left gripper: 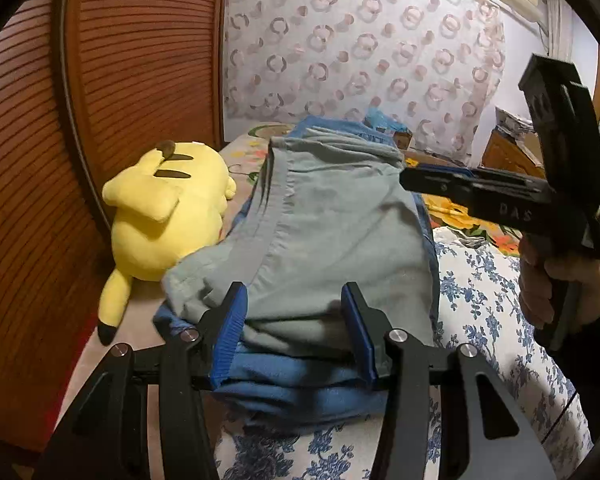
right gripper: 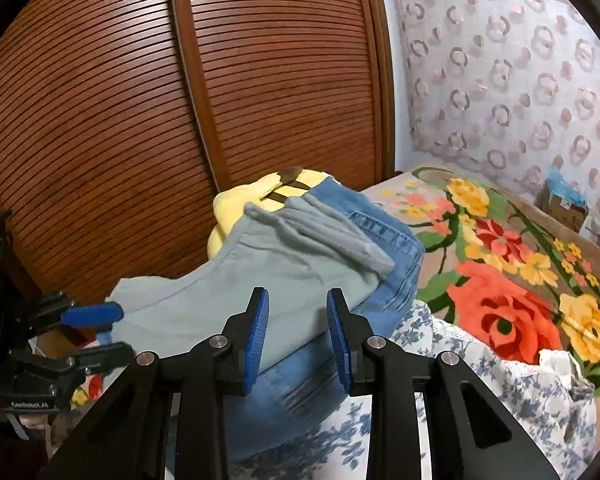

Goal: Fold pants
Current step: 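Lower the bundle onto the jeans and open both grippers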

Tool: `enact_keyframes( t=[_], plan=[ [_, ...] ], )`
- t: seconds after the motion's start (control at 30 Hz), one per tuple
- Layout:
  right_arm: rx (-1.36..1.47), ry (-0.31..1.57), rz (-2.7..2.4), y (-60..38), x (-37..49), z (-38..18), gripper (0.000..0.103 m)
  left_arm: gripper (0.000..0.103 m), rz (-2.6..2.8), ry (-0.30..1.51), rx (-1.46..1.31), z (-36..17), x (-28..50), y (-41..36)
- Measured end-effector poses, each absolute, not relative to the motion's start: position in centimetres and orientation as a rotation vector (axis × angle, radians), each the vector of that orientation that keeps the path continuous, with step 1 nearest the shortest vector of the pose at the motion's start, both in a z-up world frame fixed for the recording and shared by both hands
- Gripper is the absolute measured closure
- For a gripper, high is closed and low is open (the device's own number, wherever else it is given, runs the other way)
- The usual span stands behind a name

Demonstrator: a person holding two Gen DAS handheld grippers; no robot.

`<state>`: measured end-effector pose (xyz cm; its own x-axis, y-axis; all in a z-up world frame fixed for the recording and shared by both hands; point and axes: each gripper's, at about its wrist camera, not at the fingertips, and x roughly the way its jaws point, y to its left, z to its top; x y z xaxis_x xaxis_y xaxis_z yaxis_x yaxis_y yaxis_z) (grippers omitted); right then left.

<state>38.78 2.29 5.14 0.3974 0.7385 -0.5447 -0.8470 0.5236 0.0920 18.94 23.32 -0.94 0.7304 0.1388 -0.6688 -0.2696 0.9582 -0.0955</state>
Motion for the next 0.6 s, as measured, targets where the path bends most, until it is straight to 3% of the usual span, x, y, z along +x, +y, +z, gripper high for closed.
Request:
enact_keyframes(
  t=[0.17, 0.23, 0.3, 0.33, 0.5, 0.6],
  plan=[
    [-0.197, 0.576, 1.007, 1.3, 37.0, 5.3, 0.071, 0.052, 0.234, 0.716, -0.182, -0.4, 18.1, 23.5],
    [-0.195, 0.576, 1.003, 0.9, 36.5, 5.4, 0.071, 0.048, 0.238, 0.708, -0.183, -0.2, 17.6, 23.6],
    [-0.194, 0.576, 0.999, 0.5, 36.0, 5.4, 0.071, 0.027, 0.239, 0.696, -0.181, 0.0, 17.2, 23.5],
    [-0.193, 0.576, 0.997, 0.3, 35.7, 5.4, 0.071, 0.022, 0.237, 0.684, -0.182, 0.1, 16.9, 23.5],
    [-0.181, 0.575, 0.993, -0.7, 34.7, 5.5, 0.071, 0.002, 0.245, 0.682, -0.17, 0.5, 16.2, 23.0],
    [-0.176, 0.57, 0.989, -1.3, 34.0, 5.6, 0.07, 0.0, 0.25, 0.661, -0.156, 0.9, 15.6, 22.6]
  ],
)
